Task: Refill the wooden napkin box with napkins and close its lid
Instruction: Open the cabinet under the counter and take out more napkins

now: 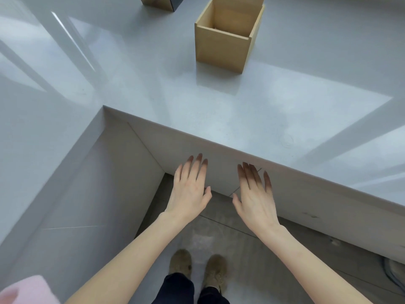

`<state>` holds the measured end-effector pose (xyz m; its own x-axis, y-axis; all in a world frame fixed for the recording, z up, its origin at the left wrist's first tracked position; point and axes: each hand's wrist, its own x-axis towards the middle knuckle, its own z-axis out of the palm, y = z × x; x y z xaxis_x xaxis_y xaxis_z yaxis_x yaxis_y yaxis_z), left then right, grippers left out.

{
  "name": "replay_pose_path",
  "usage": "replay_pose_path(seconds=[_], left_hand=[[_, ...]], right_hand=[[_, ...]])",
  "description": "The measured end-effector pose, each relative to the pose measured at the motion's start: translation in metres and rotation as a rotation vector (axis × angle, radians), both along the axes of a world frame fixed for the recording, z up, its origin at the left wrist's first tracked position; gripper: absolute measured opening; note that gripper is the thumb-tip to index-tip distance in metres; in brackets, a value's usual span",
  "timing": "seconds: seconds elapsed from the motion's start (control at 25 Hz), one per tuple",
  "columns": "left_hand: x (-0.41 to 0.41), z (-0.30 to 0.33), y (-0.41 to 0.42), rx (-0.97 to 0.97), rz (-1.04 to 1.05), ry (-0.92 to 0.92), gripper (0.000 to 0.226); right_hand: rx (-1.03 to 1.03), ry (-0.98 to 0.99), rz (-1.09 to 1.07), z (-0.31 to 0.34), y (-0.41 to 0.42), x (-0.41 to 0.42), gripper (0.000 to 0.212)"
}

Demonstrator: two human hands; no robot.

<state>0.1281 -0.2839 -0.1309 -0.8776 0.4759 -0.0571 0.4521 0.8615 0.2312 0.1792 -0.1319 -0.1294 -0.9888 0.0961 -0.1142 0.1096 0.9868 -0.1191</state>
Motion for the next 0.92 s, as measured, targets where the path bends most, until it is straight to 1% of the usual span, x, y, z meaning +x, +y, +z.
replay_pose_path(seconds=[0.12,0.32,0.4,0.52,0.64,0.76,0.84,0.92], left_hand=[[-0.005,-0.015,0.016,-0.026,-0.075,0.053,0.06],[-0.011,-0.028,0.04,0.001,-0.118,0.14,0.065],[-0.013,-0.03,0.046,-0.001,-0.119,0.16,0.067],[-0.012,-0.031,0.047,-0.012,-0.098,0.184,0.068],[-0.01,-0.032,0.051,0.019,-0.051,0.192,0.068],[-0.007,-0.029,0.058,0.026,-0.01,0.208,0.067],[-0.003,-0.027,0.056,0.045,0.016,0.205,0.068],[0.001,-0.025,0.05,0.096,0.028,0.196,0.066]], right_hand=[[0.002,0.009,-0.016,-0.018,0.011,-0.005,0.068],[-0.004,0.181,-0.021,-0.031,0.017,-0.004,0.067],[-0.001,0.246,-0.054,-0.035,0.021,-0.006,0.063],[0.015,0.295,-0.11,-0.037,0.027,-0.01,0.057],[0.044,0.337,-0.123,-0.042,0.025,-0.011,0.058],[0.003,0.365,-0.145,-0.044,0.018,-0.007,0.066],[-0.014,0.388,-0.114,-0.045,0.016,0.0,0.069],[-0.068,0.437,-0.077,-0.047,0.016,0.01,0.064]])
